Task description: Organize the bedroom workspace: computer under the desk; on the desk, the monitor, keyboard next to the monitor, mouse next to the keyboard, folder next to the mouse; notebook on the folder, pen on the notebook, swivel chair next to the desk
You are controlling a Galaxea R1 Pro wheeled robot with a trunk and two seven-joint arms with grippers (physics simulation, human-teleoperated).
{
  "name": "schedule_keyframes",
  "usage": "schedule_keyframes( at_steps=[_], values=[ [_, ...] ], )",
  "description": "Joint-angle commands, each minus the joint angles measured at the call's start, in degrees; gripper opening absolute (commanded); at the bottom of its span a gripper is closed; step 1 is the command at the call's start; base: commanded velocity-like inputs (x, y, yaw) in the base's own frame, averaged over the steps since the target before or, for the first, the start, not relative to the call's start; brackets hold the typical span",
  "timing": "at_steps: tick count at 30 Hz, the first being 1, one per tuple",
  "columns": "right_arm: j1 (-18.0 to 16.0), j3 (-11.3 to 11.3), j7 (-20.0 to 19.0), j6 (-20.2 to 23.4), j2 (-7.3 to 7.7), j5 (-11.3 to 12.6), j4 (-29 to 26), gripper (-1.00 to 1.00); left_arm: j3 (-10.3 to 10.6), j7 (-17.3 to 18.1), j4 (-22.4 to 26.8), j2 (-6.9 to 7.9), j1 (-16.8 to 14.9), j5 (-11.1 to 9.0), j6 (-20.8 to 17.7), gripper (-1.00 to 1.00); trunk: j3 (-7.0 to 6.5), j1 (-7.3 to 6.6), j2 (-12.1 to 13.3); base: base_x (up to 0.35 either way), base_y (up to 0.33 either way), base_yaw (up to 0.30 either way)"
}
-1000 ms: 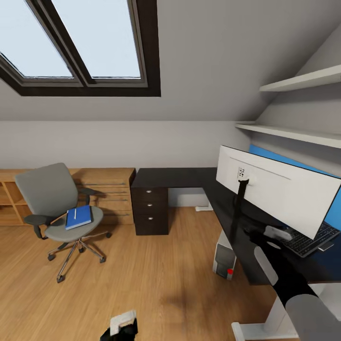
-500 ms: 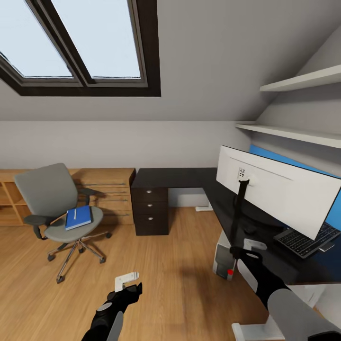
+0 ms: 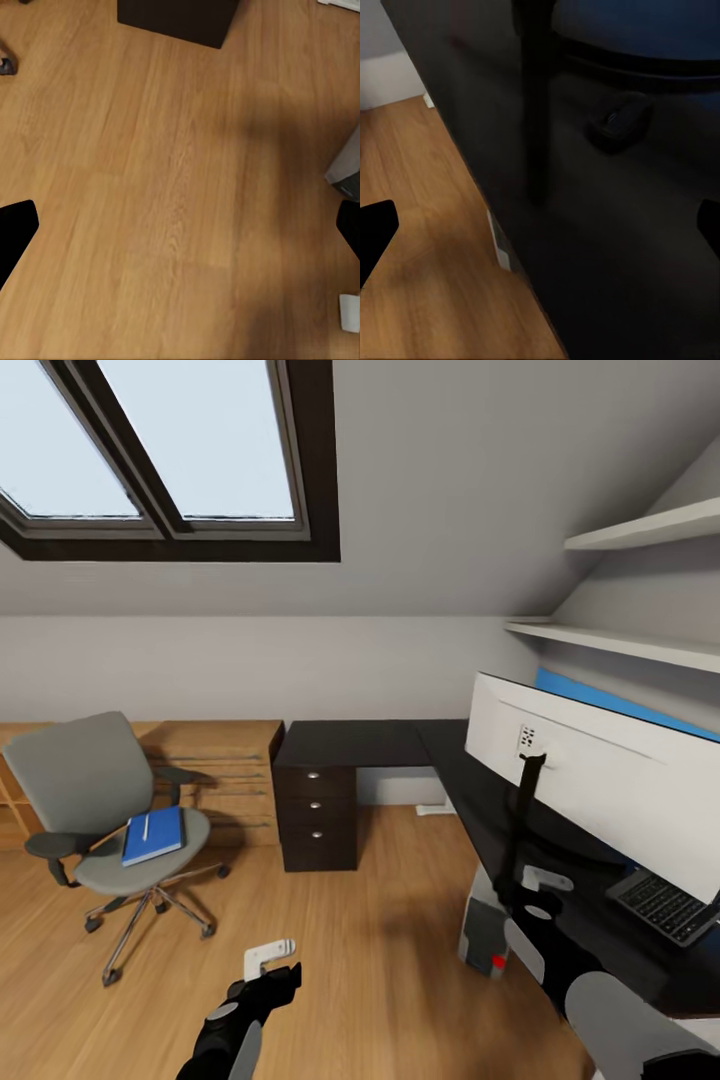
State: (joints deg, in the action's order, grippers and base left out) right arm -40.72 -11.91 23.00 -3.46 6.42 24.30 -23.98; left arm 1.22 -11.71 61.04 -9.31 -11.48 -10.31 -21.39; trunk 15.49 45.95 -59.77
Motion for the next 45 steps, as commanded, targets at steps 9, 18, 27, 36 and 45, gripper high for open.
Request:
schedule_keyframes(
  at_steps=[9, 18, 27, 36, 45],
  values=[
    [-1.3, -0.4, 0.2, -0.9, 0.32, 0.5, 5.0, 1.0, 0.2, -0.5, -0.6, -0.08, 0.0, -0.6, -0.1, 1.0, 0.08, 0.04, 0.0, 0.33, 0.001, 0.0],
    [-2.3, 0.0, 0.3, -0.9, 1.75, 0.8, 6.7, 1.0, 0.2, -0.4, -0.7, -0.09, 0.0, -0.6, -0.1, 1.0, 0.08, 0.04, 0.0, 0.191, 0.0, 0.0],
    [-2.3, 2.1, 1.3, -3.2, 2.26, 0.8, 6.7, 1.0, 0.2, -0.3, -1.1, -0.09, 0.0, -0.6, -0.2, 1.0, 0.08, 0.04, 0.0, 0.016, 0.0, 0.0],
    [-2.3, 2.2, 1.6, -3.5, 2.12, 0.8, 6.8, 1.0, 0.2, -0.2, -1.2, -0.09, 0.0, -0.6, -0.2, 1.0, 0.08, 0.04, 0.0, 0.0, 0.0, 0.0],
    [-2.3, 5.7, 1.5, -4.2, 2.51, 2.4, 6.8, 1.0, 0.2, -0.2, -1.1, -0.09, 0.0, -0.7, -0.3, 1.0, 0.08, 0.04, 0.0, 0.0, 0.0, 0.0]
  ],
)
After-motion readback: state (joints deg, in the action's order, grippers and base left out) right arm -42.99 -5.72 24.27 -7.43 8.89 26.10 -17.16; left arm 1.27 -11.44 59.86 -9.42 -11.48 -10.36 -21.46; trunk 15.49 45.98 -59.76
